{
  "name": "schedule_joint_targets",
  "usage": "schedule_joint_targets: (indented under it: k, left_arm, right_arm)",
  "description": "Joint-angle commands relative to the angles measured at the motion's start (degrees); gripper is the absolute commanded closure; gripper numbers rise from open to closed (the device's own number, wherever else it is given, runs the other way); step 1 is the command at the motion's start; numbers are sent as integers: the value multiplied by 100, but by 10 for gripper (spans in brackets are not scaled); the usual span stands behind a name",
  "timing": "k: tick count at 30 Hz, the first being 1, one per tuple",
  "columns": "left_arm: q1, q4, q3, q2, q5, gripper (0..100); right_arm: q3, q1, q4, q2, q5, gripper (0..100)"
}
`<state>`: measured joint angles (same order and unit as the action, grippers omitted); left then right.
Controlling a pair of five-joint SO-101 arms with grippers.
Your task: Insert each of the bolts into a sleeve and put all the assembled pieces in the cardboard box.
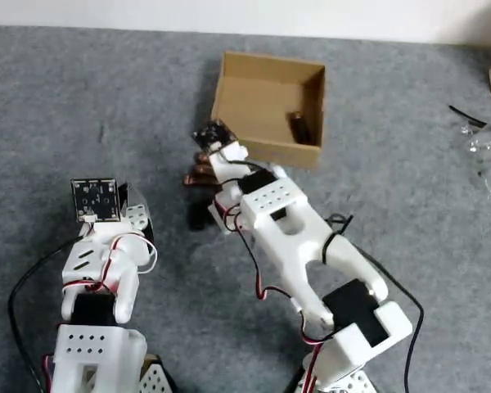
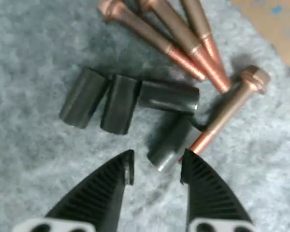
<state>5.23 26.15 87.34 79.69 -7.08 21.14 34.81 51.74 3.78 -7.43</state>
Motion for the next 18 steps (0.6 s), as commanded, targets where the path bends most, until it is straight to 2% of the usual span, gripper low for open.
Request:
schedule_joint_targets:
  k: [1,8,18]
  left_arm:
    - [-92,-132,-40,40,26,995]
    - [-92,-132,-40,31,26,995]
    - [-92,-132,-40,31,26,995]
  right_arm:
    - [-48,-207,-198,92,53,856]
    - [-75,-365,-207,813,53,856]
    - [-286,-356,-207,919,53,856]
